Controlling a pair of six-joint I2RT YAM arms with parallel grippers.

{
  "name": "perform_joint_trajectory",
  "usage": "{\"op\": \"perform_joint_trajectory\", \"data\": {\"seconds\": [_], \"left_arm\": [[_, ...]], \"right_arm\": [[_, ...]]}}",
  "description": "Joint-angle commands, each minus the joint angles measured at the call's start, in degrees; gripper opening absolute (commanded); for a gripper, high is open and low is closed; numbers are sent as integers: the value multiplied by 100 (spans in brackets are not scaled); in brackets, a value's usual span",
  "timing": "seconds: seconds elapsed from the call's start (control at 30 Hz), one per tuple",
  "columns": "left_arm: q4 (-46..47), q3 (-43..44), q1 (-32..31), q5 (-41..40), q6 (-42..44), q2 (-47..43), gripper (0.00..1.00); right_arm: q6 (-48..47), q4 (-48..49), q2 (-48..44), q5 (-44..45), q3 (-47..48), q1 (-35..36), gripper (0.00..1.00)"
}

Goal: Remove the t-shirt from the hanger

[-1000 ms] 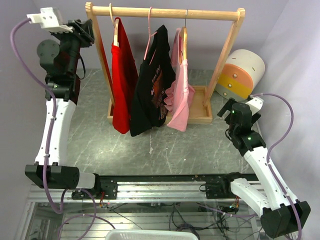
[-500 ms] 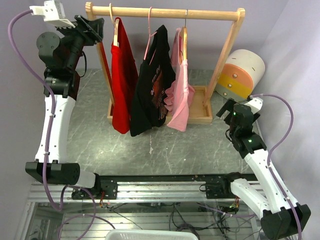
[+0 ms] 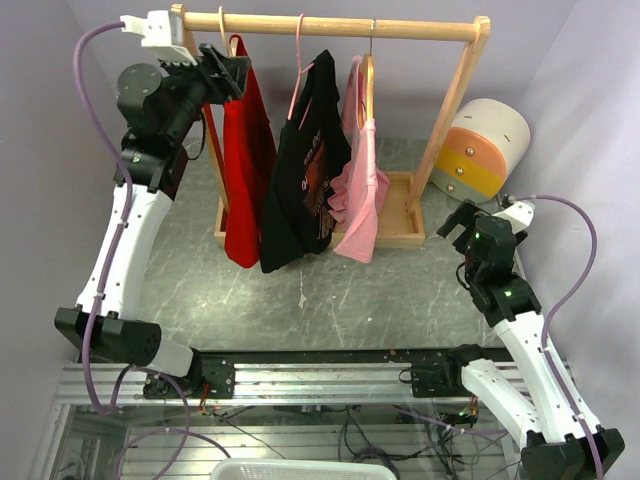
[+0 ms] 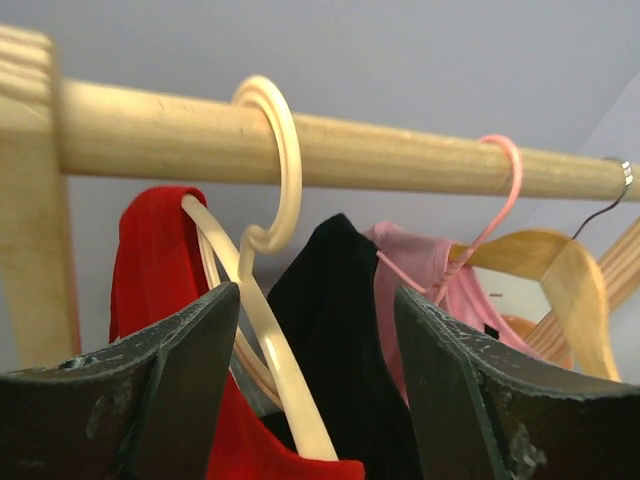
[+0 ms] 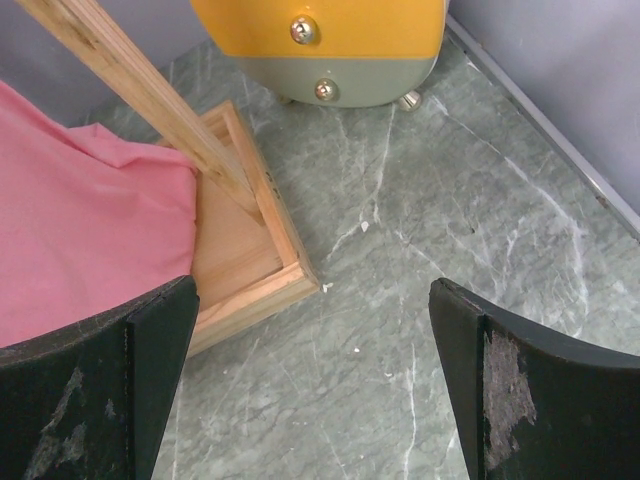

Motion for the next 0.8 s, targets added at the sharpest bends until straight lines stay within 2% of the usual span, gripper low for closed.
{"op": "perform_joint_trajectory", "data": {"seconds": [0.0, 0.1, 0.27, 0.43, 0.6, 0.7, 0.77], "left_arm": [[-382, 144, -234, -662, 470, 222, 74], [-469, 147, -308, -902, 605, 326, 75], [-274, -97, -314, -842, 637, 242, 77], [-17, -406, -311, -1169, 756, 77, 81], [420, -989, -311, -1456, 898, -300, 81], [473, -1096, -309, -1643, 973, -379, 80], [417, -1057, -311, -1694, 1016, -362, 80]], "right_arm": [[-38, -128, -52, -13, 158, 38, 100], [-89, -156, -3, -29, 262, 37, 100], [-283, 30, 82, 286, 251, 40, 100], [-556, 566, 36, 472, -244, 44, 100], [-681, 1046, -324, 748, -891, 40, 100], [-1660, 1902, -689, 607, -1433, 37, 100], [-1956, 2052, -809, 762, -1613, 44, 100]]}}
